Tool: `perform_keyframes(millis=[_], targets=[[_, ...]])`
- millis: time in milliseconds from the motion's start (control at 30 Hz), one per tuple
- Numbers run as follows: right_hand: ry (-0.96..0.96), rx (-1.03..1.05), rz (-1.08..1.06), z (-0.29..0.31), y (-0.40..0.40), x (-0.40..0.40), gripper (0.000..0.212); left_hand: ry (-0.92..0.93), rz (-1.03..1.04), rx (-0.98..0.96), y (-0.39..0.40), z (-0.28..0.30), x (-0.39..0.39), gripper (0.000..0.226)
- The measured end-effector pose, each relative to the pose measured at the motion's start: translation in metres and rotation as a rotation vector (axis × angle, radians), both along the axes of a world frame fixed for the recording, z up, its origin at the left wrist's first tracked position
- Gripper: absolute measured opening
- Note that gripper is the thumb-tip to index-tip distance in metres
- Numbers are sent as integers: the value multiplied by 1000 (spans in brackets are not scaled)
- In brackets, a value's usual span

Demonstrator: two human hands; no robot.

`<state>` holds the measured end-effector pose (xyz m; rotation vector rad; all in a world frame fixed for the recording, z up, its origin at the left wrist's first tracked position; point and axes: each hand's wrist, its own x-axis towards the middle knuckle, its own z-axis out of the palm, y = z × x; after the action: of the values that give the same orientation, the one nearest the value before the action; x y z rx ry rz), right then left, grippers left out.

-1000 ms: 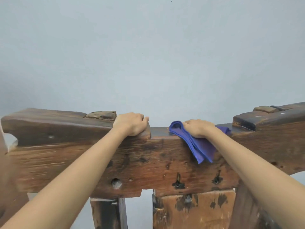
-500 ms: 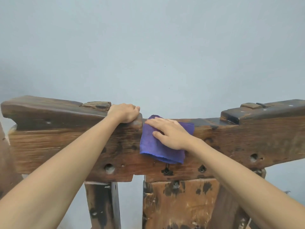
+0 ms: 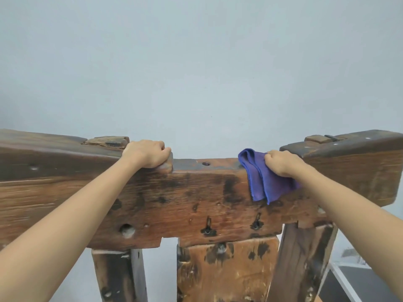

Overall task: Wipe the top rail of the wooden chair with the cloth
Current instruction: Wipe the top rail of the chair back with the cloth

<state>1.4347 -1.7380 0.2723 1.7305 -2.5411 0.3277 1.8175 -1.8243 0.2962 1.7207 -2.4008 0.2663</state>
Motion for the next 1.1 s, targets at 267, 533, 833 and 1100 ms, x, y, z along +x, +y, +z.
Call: perform_keyframes(millis=[267,533,833,1100], targets=[[-59,307,22,16,-72,5,42,96,-11,-135,-3,-6,2,54],[-69,220,354,13,-86,153,49,157,30,-156,2,-4,-3,50],[95,-469,589,-30,-4,208,51,139,54,-77,7,0,-1,44],[374,-714,419,-110,19,42,63,90,63,-47,16,3,-3,50]])
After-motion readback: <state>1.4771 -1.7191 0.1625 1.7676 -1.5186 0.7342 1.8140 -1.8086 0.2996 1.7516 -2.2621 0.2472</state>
